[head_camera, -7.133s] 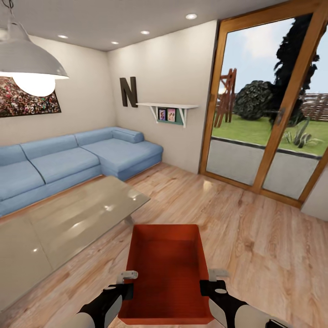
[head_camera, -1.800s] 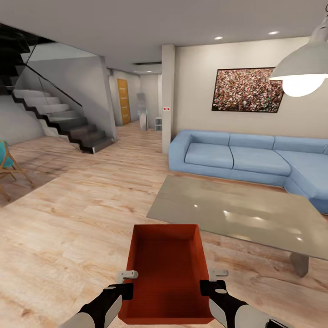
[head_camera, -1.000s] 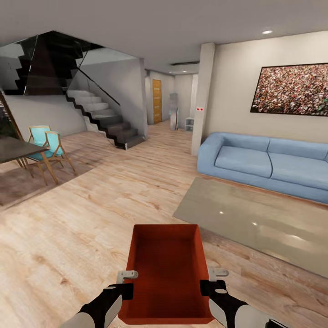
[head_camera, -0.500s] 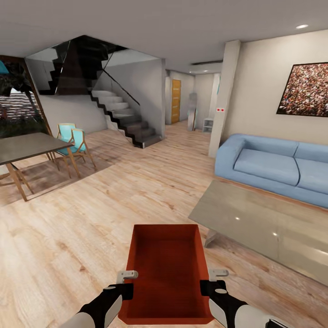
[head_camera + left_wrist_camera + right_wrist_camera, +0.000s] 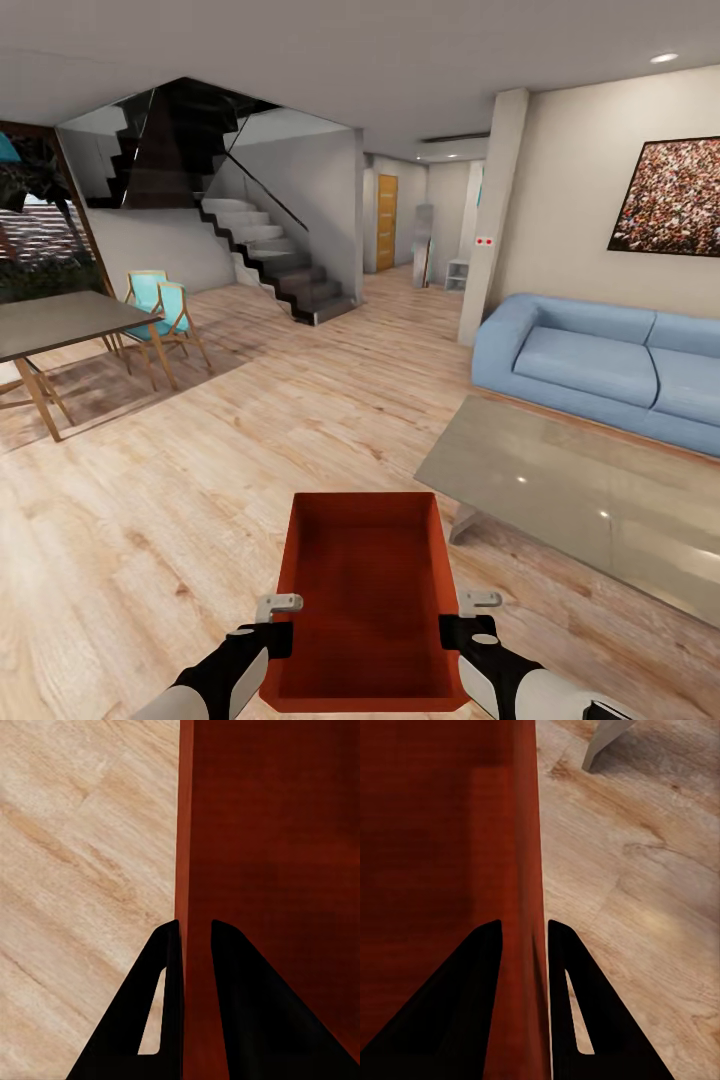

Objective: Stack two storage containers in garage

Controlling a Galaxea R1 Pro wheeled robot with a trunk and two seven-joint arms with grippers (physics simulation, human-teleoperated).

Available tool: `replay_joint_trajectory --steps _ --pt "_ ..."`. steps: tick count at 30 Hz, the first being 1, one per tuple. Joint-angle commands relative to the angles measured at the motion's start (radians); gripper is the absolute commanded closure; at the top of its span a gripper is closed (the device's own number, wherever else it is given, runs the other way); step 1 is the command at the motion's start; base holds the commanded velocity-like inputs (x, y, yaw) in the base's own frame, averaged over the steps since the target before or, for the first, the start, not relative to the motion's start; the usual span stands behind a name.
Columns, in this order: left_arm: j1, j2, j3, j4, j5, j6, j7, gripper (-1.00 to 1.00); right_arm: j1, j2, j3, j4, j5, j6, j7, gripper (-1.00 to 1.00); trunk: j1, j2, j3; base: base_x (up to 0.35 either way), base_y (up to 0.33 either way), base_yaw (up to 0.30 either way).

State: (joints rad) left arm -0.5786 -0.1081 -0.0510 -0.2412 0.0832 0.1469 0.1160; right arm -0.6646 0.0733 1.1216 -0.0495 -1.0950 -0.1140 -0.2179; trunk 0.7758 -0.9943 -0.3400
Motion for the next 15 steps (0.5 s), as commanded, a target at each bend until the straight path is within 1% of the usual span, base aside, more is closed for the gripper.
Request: replay_joint_trajectory --steps 1,10,15 --pt "0.000 0.001 -0.015 0.002 0.023 0.006 0.011 1.00 -0.001 -0.013 -0.009 0.000 0.001 -0.012 -0.020 1.00 0.000 -0.001 -0.001 0.000 0.000 0.000" --pt "0.000 0.001 -0.015 0.003 0.023 0.011 0.010 1.00 -0.001 -0.013 -0.008 0.000 0.000 -0.013 -0.018 1.00 0.000 -0.001 -0.001 0.011 0.000 0.000" --pt "0.000 0.001 -0.015 0.003 0.023 0.015 0.006 1.00 -0.001 -0.013 -0.009 0.000 0.000 -0.013 -0.019 1.00 0.000 -0.001 -0.001 0.235 0.084 0.000"
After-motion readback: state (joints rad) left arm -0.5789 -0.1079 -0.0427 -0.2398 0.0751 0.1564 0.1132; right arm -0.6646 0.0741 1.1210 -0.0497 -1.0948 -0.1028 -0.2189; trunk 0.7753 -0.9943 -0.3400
